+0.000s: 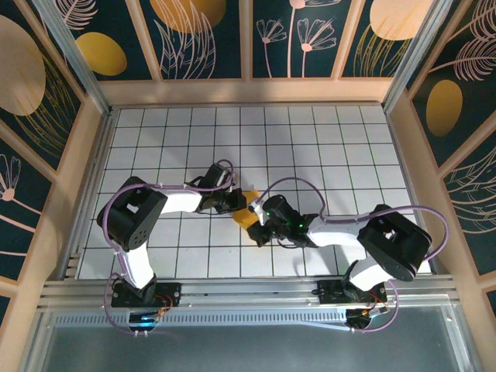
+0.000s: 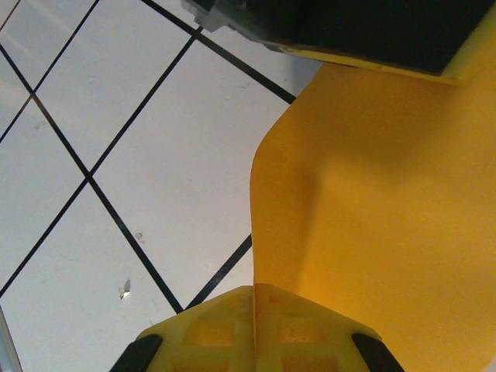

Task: Fold a paper plane with a square sheet of paper (fold left side to right side)
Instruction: Third fold the triangle at the center of the table.

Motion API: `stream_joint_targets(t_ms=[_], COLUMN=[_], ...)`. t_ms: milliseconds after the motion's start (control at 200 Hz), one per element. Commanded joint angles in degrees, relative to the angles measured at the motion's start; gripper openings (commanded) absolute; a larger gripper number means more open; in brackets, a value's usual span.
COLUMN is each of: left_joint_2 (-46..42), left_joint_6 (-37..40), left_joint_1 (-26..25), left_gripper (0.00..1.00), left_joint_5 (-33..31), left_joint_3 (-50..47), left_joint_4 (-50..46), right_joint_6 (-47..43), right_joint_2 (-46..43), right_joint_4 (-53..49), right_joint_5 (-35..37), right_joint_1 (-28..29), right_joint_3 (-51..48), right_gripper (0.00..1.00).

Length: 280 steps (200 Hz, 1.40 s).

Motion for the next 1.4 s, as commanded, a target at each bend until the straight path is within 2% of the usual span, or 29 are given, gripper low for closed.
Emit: stream_joint_targets(t_ms=[0,460,1396], left_joint_2=[2.69,4.23,4.89], left_joint_6=[1.97,3.67,4.79], left_joint_1=[-0.37,-0.87,-1.12], left_gripper=[0.05,0.02,0.01], left_joint_5=[-3.21,-4.76,-5.11], left_joint_3=[0.5,1.6,2.46], left_joint_4=[-3.49,-5.51,-6.48], right_joint_6=[1.13,1.92,0.0], right_joint_2=[0.07,0.03,3.72], right_joint_4=[-1.47,-4.33,-6.63], right_joint_5=[-0.04,3.76,5.62], right_joint_1=[-1.02,-3.63,-5.75], right_joint_3=[0.19,1.59,4.44], right_gripper=[0.0,0.0,0.0])
